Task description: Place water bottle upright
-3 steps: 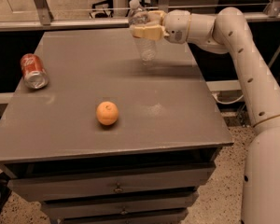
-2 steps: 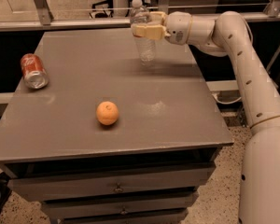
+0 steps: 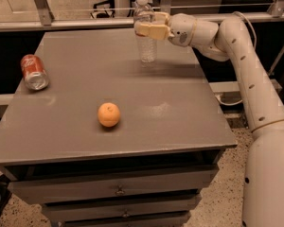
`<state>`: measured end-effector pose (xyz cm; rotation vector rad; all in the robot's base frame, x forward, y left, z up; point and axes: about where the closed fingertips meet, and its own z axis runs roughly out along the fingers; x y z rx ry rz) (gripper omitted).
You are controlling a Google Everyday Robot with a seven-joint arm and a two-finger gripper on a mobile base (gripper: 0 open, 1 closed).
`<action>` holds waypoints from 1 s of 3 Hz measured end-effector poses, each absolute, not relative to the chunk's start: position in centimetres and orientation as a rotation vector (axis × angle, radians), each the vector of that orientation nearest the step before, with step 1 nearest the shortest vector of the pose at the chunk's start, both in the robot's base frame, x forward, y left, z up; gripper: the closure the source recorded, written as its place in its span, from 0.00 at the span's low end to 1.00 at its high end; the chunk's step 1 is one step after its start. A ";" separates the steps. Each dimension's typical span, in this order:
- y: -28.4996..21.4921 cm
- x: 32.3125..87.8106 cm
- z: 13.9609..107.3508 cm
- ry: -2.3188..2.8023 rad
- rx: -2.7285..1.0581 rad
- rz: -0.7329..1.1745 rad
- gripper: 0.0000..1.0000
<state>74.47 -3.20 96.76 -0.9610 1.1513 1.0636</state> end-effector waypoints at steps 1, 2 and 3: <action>-3.7 74.3 96.6 1.155 -0.934 1.087 1.00; -3.8 74.3 96.6 1.156 -0.925 1.096 1.00; -4.1 74.4 96.4 1.149 -0.898 1.118 1.00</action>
Offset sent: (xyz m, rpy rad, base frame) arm -0.0016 -0.0178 -0.0058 0.0515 0.0484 -0.0110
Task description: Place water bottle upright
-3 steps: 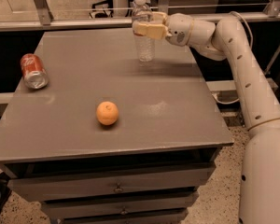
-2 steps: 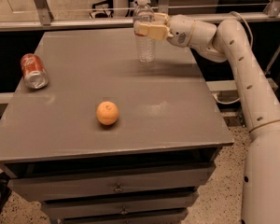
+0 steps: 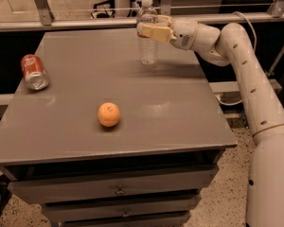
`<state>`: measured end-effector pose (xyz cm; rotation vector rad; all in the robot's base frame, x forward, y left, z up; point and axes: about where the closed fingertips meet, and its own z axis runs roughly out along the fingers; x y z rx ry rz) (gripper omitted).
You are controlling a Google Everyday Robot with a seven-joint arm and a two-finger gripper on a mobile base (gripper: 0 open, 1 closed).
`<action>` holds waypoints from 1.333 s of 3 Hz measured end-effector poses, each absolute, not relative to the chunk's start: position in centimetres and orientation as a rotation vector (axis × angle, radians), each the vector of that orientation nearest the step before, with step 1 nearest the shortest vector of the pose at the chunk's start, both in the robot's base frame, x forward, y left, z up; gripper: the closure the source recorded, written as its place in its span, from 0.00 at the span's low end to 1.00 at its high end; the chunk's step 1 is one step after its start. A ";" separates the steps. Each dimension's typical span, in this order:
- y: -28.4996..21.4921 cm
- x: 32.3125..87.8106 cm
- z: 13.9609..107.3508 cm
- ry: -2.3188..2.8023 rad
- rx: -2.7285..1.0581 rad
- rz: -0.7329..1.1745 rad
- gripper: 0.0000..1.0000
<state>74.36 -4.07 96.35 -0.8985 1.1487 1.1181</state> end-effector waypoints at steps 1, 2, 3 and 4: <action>-4.3 74.4 96.1 1.142 -0.873 1.142 1.00; -4.3 74.4 96.0 1.140 -0.869 1.147 1.00; -4.2 74.5 95.7 1.157 -0.873 1.156 0.83; -4.2 74.6 95.4 1.169 -0.874 1.164 0.59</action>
Offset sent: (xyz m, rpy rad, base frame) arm 0.0020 -0.0106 -0.0077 0.0357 0.0329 0.0036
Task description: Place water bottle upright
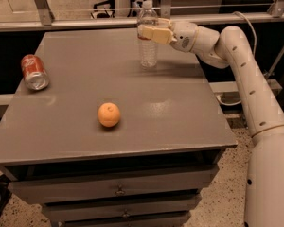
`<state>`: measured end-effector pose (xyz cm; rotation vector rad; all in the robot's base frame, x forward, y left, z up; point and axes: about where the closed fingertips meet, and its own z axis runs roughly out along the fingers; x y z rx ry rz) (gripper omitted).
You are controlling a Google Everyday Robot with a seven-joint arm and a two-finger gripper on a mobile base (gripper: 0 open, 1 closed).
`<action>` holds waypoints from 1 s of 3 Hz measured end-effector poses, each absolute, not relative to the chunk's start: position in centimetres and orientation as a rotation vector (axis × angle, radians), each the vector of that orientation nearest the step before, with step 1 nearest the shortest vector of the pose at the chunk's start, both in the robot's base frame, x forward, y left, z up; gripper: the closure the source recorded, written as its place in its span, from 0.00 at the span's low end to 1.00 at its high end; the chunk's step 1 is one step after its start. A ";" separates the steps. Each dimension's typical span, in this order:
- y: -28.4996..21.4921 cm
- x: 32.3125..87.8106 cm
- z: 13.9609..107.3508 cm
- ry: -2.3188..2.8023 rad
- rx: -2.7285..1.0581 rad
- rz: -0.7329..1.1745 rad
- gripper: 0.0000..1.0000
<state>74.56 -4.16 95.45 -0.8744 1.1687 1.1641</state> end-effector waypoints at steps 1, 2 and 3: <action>-4.2 74.6 95.1 1.178 -0.871 1.170 0.36; -4.2 74.6 94.9 1.185 -0.866 1.173 0.13; -4.9 74.3 94.3 1.202 -0.850 1.167 0.00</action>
Offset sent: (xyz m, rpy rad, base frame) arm -0.0010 -0.0125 -0.0126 -0.0020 0.0338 -0.0219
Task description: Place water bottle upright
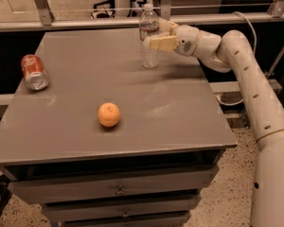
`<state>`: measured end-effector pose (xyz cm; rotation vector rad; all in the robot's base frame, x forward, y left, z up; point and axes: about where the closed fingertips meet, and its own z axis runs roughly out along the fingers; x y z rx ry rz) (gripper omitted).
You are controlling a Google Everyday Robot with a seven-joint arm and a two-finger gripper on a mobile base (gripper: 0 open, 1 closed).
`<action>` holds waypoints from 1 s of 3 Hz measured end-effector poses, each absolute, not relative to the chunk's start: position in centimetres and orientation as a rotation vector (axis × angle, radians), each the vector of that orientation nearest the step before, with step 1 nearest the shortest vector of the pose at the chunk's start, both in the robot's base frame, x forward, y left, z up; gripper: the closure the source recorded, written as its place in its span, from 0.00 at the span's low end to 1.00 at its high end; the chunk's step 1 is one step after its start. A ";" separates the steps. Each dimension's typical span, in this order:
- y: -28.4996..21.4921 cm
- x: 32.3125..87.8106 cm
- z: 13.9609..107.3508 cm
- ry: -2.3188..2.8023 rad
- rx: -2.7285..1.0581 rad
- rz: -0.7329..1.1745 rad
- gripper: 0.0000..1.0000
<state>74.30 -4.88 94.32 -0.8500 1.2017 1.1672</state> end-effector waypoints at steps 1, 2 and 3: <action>-5.3 74.1 94.0 1.212 -0.841 1.161 0.00; -7.2 73.6 93.7 1.252 -0.844 1.111 0.00; -10.5 72.7 94.1 1.299 -0.856 1.023 0.00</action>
Offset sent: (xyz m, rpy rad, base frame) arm -0.0092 -0.0413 -0.0104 -0.0606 0.0169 -0.0814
